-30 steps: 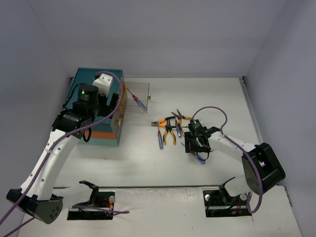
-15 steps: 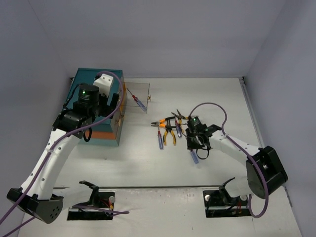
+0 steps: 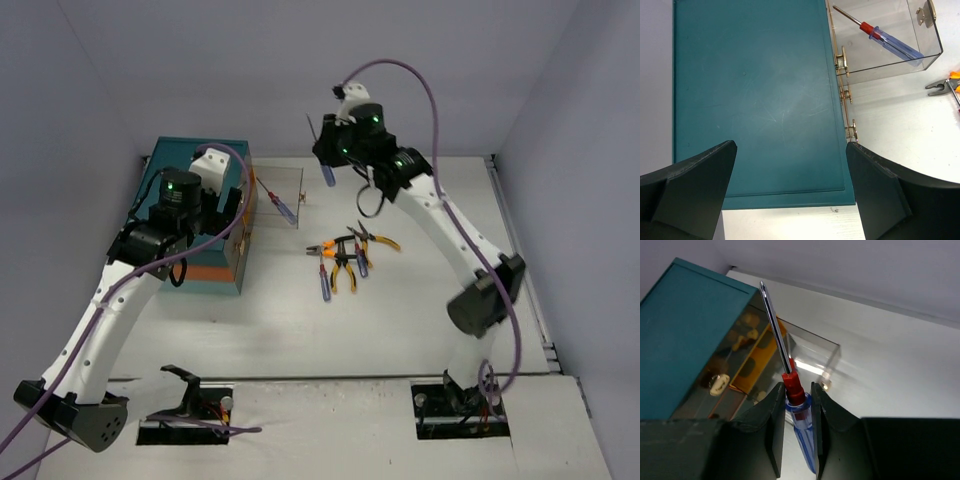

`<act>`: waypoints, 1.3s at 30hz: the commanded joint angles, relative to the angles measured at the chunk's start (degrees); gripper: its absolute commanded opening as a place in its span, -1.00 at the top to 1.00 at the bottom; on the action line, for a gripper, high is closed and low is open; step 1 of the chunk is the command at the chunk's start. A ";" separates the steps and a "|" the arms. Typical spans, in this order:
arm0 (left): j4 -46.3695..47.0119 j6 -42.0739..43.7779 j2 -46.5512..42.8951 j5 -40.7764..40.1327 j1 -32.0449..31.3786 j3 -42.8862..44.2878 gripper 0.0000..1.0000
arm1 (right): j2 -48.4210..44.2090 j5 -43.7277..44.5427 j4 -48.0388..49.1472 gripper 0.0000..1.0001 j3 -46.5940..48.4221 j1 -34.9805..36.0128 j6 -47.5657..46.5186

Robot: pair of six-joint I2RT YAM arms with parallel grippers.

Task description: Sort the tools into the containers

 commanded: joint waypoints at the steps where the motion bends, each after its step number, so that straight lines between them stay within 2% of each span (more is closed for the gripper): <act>1: 2.89 -0.66 -1.97 -1.67 -0.28 2.11 -0.78 | 12.39 -6.39 1.30 1.00 12.81 2.20 -0.69; 4: 2.94 -0.93 -2.68 -2.12 -0.32 1.77 -0.79 | 20.43 -6.92 2.70 1.00 22.29 3.62 0.11; 8: 2.80 -0.77 -3.28 -2.54 -0.28 1.17 -0.79 | 25.26 -7.04 4.93 0.97 25.98 4.91 1.00; 11: 2.82 -0.75 -3.40 -2.64 -0.37 0.87 -0.78 | 27.32 -5.06 5.76 0.77 24.93 5.41 1.39; 13: 2.83 -0.77 -3.40 -2.68 -0.37 0.82 -0.79 | 27.16 -4.02 5.86 0.51 23.15 5.46 1.47; 18: 2.89 0.04 -3.21 -3.16 -0.37 0.88 -0.79 | 22.80 -1.74 6.00 0.05 17.04 5.41 0.00; 22: 2.89 0.22 -2.52 -2.82 -0.28 1.65 -0.78 | 18.11 1.81 6.00 -0.07 13.61 5.32 -2.92; 27: 3.06 0.39 -1.65 -1.70 -0.36 2.63 -0.79 | 5.59 9.13 6.00 -0.01 -2.74 3.22 -4.71; 31: 2.99 0.30 -1.29 -1.10 -0.37 2.74 -0.79 | -0.65 9.77 6.00 0.04 -14.46 0.96 -3.12; 35: 3.09 0.04 -0.88 -0.59 -0.37 2.60 -0.79 | -8.17 10.89 6.03 0.10 -30.54 -1.36 -0.48; 39: 3.01 -0.01 -0.48 -0.25 -0.42 2.45 -0.79 | -10.20 11.23 6.49 0.18 -42.25 -2.12 2.48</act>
